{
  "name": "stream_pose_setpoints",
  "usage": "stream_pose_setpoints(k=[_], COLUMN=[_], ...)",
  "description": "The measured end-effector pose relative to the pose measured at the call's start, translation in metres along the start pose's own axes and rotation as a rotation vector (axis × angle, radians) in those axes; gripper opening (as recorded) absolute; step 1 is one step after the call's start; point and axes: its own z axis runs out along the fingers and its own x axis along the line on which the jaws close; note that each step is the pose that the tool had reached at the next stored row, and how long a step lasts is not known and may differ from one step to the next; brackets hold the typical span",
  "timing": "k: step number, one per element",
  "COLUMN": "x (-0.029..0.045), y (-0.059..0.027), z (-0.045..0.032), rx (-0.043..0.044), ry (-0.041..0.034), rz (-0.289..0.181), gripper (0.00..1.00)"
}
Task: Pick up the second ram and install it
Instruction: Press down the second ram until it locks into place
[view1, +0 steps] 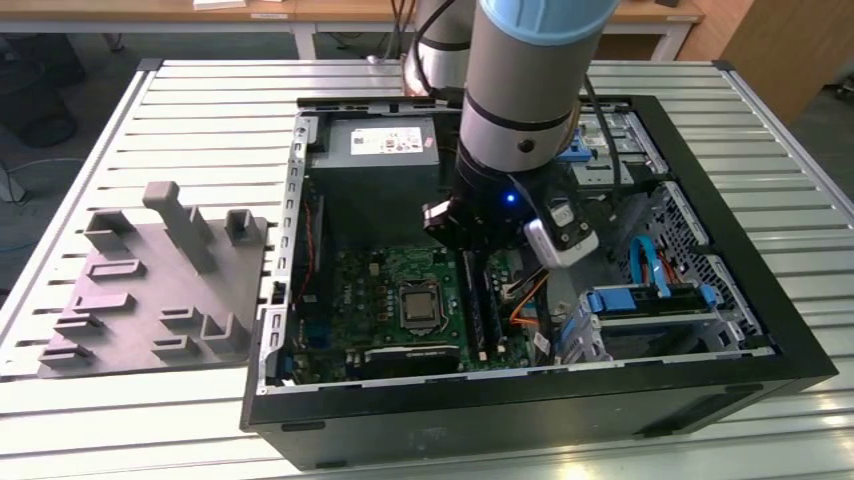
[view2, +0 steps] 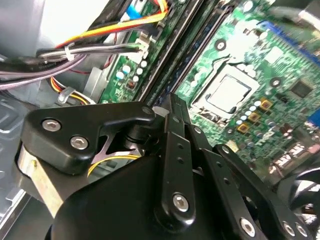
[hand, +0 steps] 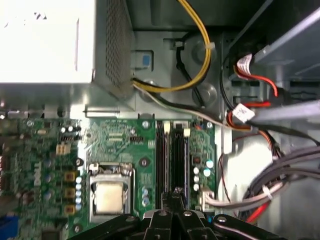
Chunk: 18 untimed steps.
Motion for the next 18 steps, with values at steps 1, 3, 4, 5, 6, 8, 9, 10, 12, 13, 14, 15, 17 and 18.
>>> stream_pose_setpoints(k=[1,3,4,5,6,8,9,10,12,13,14,15,17,18], x=[0.0000,0.0001,0.0001,0.0001,0.0002,0.0008,0.0015,0.0032,0.0084,0.0102,0.0107,0.0107,0.0106,0.0105], y=[0.0029,0.0087,0.0113,0.0137,0.0162,0.0212,0.0237,0.0261,0.0294,0.0305,0.0309,0.0310,0.0309,0.0309], z=[0.0020,0.0059,0.0079,0.0099,0.0118,0.0157,0.0176,0.0196,0.0235,0.0253,0.0270,0.0289,0.0318,0.0326], rx=[-0.0001,0.0000,-0.0001,-0.0001,-0.0001,-0.0002,-0.0003,0.0000,-0.0003,-0.0005,-0.0002,0.0001,0.0036,0.0055], ry=[0.0000,0.0000,0.0000,-0.0001,0.0000,-0.0001,-0.0001,0.0000,-0.0002,-0.0002,-0.0001,0.0000,-0.0001,0.0000], rz=[0.000,0.000,0.000,0.000,0.000,0.000,0.000,0.000,0.000,0.000,0.000,0.000,0.000,0.000], gripper=[0.10,0.10,0.10,0.10,0.10,0.10,0.10,0.10,0.10,0.10,0.10,0.10,0.10,0.10])
